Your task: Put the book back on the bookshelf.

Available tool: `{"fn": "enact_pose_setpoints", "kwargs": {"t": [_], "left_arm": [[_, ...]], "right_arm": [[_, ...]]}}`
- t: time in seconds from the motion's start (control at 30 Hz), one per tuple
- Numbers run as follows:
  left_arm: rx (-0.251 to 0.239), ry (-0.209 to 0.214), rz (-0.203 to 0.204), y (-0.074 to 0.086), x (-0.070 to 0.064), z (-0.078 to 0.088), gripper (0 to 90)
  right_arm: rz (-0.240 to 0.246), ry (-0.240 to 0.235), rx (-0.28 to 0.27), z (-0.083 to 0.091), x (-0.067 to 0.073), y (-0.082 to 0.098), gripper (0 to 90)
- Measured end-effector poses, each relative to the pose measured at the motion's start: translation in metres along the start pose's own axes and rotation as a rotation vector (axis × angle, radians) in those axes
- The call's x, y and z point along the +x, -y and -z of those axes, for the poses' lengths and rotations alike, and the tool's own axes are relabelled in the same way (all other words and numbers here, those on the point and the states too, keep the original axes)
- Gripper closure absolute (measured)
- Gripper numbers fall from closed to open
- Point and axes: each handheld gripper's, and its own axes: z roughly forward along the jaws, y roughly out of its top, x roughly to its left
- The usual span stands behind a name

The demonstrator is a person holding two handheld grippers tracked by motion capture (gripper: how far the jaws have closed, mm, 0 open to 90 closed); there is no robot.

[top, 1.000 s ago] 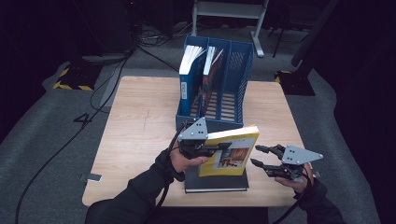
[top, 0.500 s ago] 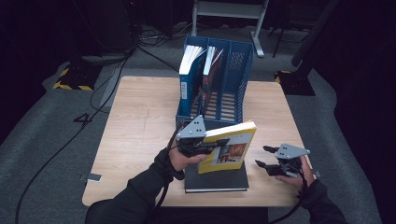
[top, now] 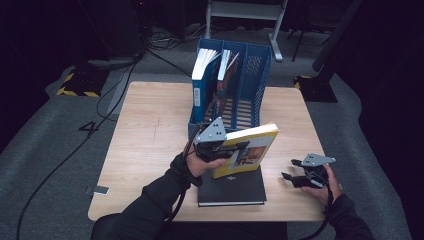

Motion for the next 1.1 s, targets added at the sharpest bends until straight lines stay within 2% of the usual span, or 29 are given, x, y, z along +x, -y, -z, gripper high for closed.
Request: {"fn": "enact_pose_setpoints", "kwargs": {"t": [0.1, 0.33, 0.37, 0.4, 0.43, 0.47, 0.53, 0.67, 0.73, 0.77, 0.8, 0.9, 0.93, 1.0, 1.03, 1.1], "left_arm": [[-0.009, -0.011, -0.002, -0.006, 0.003, -0.001, 75.3], [-0.034, -0.106, 0.002, -0.023, 0.021, 0.004, 75.2], [-0.034, -0.106, 0.002, -0.023, 0.021, 0.004, 75.3], [-0.037, -0.130, 0.012, -0.025, 0.025, 0.006, 75.3], [-0.036, -0.171, 0.013, -0.027, 0.030, 0.009, 75.2], [-0.036, -0.171, 0.013, -0.027, 0.030, 0.009, 75.3], [-0.046, -0.245, 0.031, -0.030, 0.041, 0.014, 75.2], [-0.040, -0.337, 0.042, -0.033, 0.056, 0.017, 75.2], [-0.043, -0.353, 0.049, -0.033, 0.060, 0.017, 75.2], [-0.048, -0.376, 0.063, -0.034, 0.068, 0.017, 75.3], [-0.048, -0.376, 0.063, -0.034, 0.068, 0.017, 75.2], [-0.029, -0.424, 0.071, -0.036, 0.079, 0.013, 75.2], [-0.029, -0.424, 0.071, -0.036, 0.079, 0.013, 75.3], [-0.024, -0.449, 0.079, -0.037, 0.084, 0.010, 75.3], [-0.024, -0.468, 0.096, -0.037, 0.089, 0.007, 75.2], [-0.013, -0.483, 0.100, -0.039, 0.093, 0.003, 75.3]], "right_arm": [[-0.012, -0.007, 0.001, -0.002, -0.001, 0.001, 30.3], [-0.029, -0.019, 0.001, -0.005, -0.003, 0.002, 29.8], [-0.029, -0.019, 0.001, -0.005, -0.003, 0.002, 29.8], [-0.029, -0.018, 0.002, -0.004, -0.003, 0.003, 29.7], [-0.032, -0.022, 0.000, -0.005, -0.004, 0.003, 29.6], [-0.032, -0.022, 0.000, -0.005, -0.004, 0.003, 29.6], [-0.042, -0.025, 0.002, -0.005, -0.004, 0.003, 29.6], [-0.047, -0.031, 0.000, -0.005, -0.005, 0.003, 29.6], [-0.051, -0.033, 0.000, -0.005, -0.005, 0.003, 29.6], [-0.052, -0.033, 0.000, -0.005, -0.005, 0.003, 29.8], [-0.049, -0.033, 0.000, -0.005, -0.005, 0.003, 29.8], [-0.054, -0.038, -0.001, -0.005, -0.005, 0.004, 29.8], [-0.054, -0.038, -0.002, -0.005, -0.006, 0.004, 29.8], [-0.055, -0.038, -0.003, -0.005, -0.006, 0.004, 29.8], [-0.054, -0.040, -0.002, -0.005, -0.006, 0.004, 30.0], [-0.054, -0.040, -0.002, -0.005, -0.005, 0.004, 29.9]]}}
